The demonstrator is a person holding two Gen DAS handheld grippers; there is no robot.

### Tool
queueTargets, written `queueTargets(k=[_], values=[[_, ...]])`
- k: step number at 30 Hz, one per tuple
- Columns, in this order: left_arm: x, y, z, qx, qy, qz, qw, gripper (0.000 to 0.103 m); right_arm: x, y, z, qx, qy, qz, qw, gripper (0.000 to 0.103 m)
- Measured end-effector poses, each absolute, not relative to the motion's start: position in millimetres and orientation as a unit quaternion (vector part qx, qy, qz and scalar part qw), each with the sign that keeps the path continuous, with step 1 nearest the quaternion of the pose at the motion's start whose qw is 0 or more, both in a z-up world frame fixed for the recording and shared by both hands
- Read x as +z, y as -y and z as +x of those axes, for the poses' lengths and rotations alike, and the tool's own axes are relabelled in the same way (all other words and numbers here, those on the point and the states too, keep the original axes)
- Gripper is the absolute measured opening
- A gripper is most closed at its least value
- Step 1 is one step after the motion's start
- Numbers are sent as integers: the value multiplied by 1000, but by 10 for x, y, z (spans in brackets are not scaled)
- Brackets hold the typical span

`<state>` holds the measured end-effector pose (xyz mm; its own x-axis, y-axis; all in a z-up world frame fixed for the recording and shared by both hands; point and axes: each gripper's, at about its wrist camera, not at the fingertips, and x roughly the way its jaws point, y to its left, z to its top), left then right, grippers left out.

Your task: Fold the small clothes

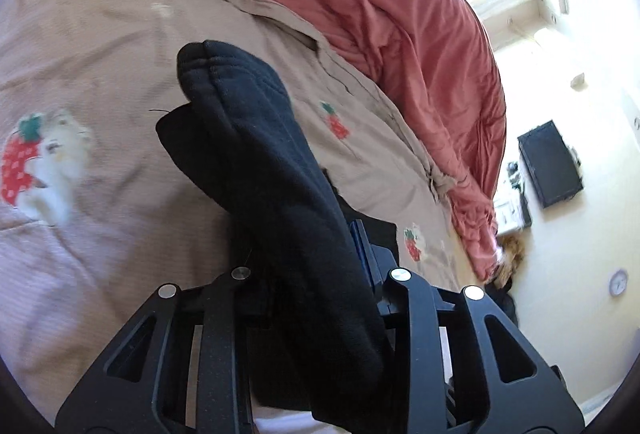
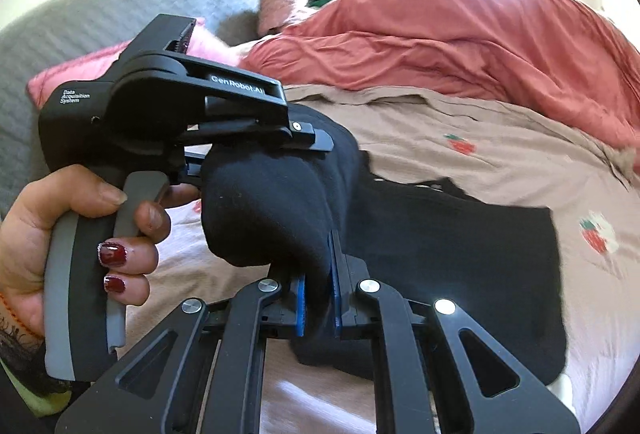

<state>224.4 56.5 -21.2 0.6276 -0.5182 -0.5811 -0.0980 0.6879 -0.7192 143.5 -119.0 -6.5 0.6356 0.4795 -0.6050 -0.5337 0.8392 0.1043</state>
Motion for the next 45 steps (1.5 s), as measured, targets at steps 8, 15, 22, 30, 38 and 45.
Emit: queueTargets(k=[8, 15, 22, 30, 38, 45], values=[[-97, 269, 2519, -133, -460, -302, 824, 22, -128, 1911, 1488, 241, -337, 31, 909, 8], [-265, 984, 2744, -143, -513, -248, 809, 32, -334, 2467, 1547, 205, -375, 109, 898, 8], [-360, 1063, 2717, -173, -519, -301, 781, 69, -756, 2915, 1677, 183, -439, 244, 845, 9], [-219, 706, 2391, -73, -506, -192, 838, 61, -730, 3028, 1604, 178, -441, 262, 840, 11], [-548, 749, 2302, -45, -542, -120, 831, 61, -588, 3205, 1557, 179, -422, 252, 852, 23], [-559, 816, 2249, -47, -532, -95, 840, 61, -619, 3371, 1802, 200, -415, 275, 844, 63]])
